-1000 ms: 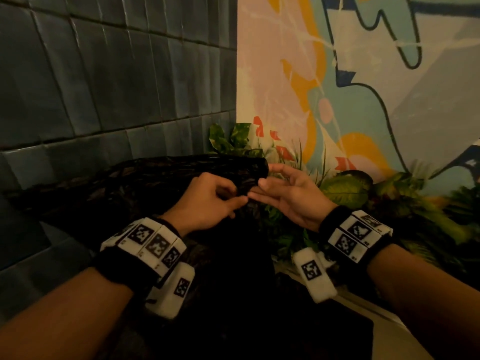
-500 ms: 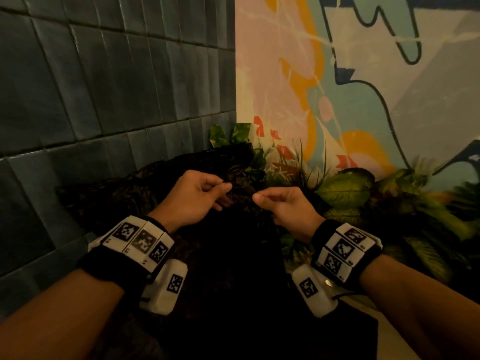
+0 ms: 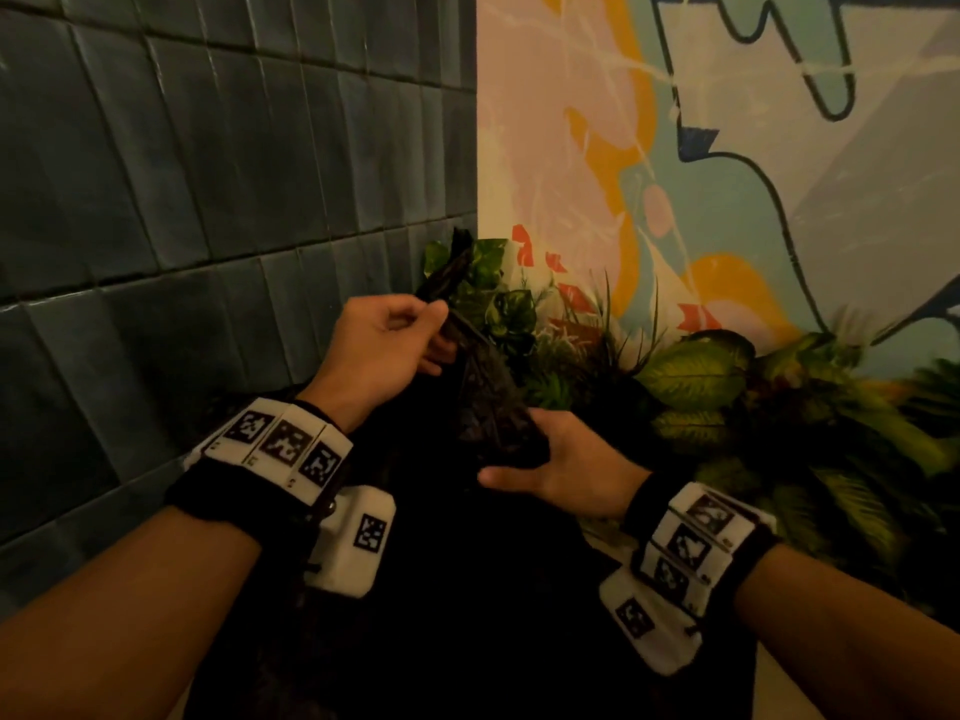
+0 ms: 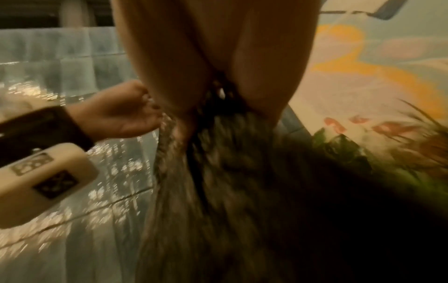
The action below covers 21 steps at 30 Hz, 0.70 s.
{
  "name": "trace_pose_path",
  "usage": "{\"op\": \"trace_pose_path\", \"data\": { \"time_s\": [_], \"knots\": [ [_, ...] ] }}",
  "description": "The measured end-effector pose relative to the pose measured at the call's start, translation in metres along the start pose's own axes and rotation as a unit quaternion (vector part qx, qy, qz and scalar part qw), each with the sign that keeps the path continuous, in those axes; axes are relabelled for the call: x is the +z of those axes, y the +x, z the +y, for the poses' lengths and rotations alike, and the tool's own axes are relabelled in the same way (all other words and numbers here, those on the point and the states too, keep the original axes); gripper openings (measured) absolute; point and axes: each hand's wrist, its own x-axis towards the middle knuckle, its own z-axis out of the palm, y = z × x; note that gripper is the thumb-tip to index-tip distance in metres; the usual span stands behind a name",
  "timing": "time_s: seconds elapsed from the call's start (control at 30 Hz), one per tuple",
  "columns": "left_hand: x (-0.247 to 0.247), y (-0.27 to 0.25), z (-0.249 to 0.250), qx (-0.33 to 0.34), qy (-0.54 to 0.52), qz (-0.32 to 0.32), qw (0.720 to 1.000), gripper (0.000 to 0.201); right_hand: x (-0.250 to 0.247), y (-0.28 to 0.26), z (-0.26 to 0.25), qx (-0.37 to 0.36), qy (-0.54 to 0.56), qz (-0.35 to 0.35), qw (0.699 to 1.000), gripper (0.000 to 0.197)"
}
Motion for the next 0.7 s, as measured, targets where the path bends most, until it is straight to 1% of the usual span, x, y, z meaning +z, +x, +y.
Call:
{"op": "trace_pose_path", "data": {
  "time_s": [0.03, 0.07, 0.1, 0.13, 0.17, 0.27, 0.33, 0.4, 0.43, 0.47, 0.5, 0.53, 0.57, 0.6, 0.63, 0.67, 0.7],
  "knots": [
    [-0.001, 0.003, 0.004, 0.01, 0.005, 0.01, 1.0, 0.027, 0.005, -0.001, 0.002, -0.004, -0.021, 0.017, 1.0, 0.01],
    [-0.004, 0.006, 0.006, 0.02, 0.018, 0.024, 0.999, 0.027, 0.006, -0.004, 0.001, -0.002, -0.023, 0.045, 0.999, 0.008],
    [-0.01, 0.011, 0.007, 0.03, 0.037, 0.04, 0.998, 0.028, 0.004, -0.005, 0.002, 0.001, -0.012, 0.073, 0.997, 0.02],
    [-0.016, 0.016, 0.007, 0.033, 0.055, 0.052, 0.997, 0.03, 0.002, -0.007, 0.001, 0.006, 0.006, 0.094, 0.996, 0.026],
    [-0.024, 0.021, 0.006, 0.031, 0.075, 0.061, 0.995, 0.031, -0.002, -0.007, 0.001, 0.007, 0.018, 0.105, 0.994, 0.028],
    [-0.044, 0.031, -0.004, 0.013, 0.111, 0.079, 0.991, 0.032, -0.017, -0.009, -0.001, -0.002, -0.001, 0.101, 0.995, 0.024],
    [-0.051, 0.036, -0.007, -0.01, 0.102, 0.105, 0.989, 0.033, -0.025, -0.007, 0.004, -0.013, -0.043, 0.097, 0.994, 0.02],
    [-0.063, 0.042, -0.006, -0.044, 0.048, 0.141, 0.988, 0.034, -0.033, -0.005, 0.016, 0.003, -0.09, 0.098, 0.991, 0.02],
    [-0.071, 0.044, -0.005, -0.057, 0.017, 0.164, 0.985, 0.034, -0.038, -0.006, 0.022, 0.02, -0.119, 0.087, 0.989, 0.019],
    [-0.08, 0.046, -0.004, -0.06, 0.028, 0.194, 0.979, 0.034, -0.042, -0.008, 0.028, 0.048, -0.151, 0.07, 0.985, 0.017],
    [-0.09, 0.048, -0.005, -0.058, 0.102, 0.234, 0.965, 0.033, -0.046, -0.01, 0.035, 0.078, -0.183, 0.051, 0.979, 0.015],
    [-0.099, 0.049, -0.007, -0.056, 0.199, 0.274, 0.939, 0.032, -0.05, -0.013, 0.04, 0.1, -0.202, 0.038, 0.973, 0.016],
    [-0.102, 0.046, -0.006, -0.044, 0.281, 0.299, 0.911, 0.033, -0.053, -0.016, 0.044, 0.109, -0.206, 0.036, 0.972, 0.021],
    [-0.098, 0.039, -0.003, -0.016, 0.318, 0.297, 0.9, 0.039, -0.053, -0.018, 0.042, 0.104, -0.198, 0.045, 0.974, 0.028],
    [-0.088, 0.031, 0.0, 0.03, 0.328, 0.268, 0.906, 0.05, -0.052, -0.017, 0.041, 0.087, -0.188, 0.062, 0.976, 0.035],
    [-0.072, 0.019, 0.004, 0.097, 0.348, 0.21, 0.908, 0.063, -0.049, -0.016, 0.035, 0.058, -0.179, 0.076, 0.979, 0.041],
    [-0.054, 0.009, 0.004, 0.162, 0.397, 0.116, 0.896, 0.075, -0.043, -0.012, 0.027, 0.025, -0.177, 0.088, 0.98, 0.044]
  ]
}}
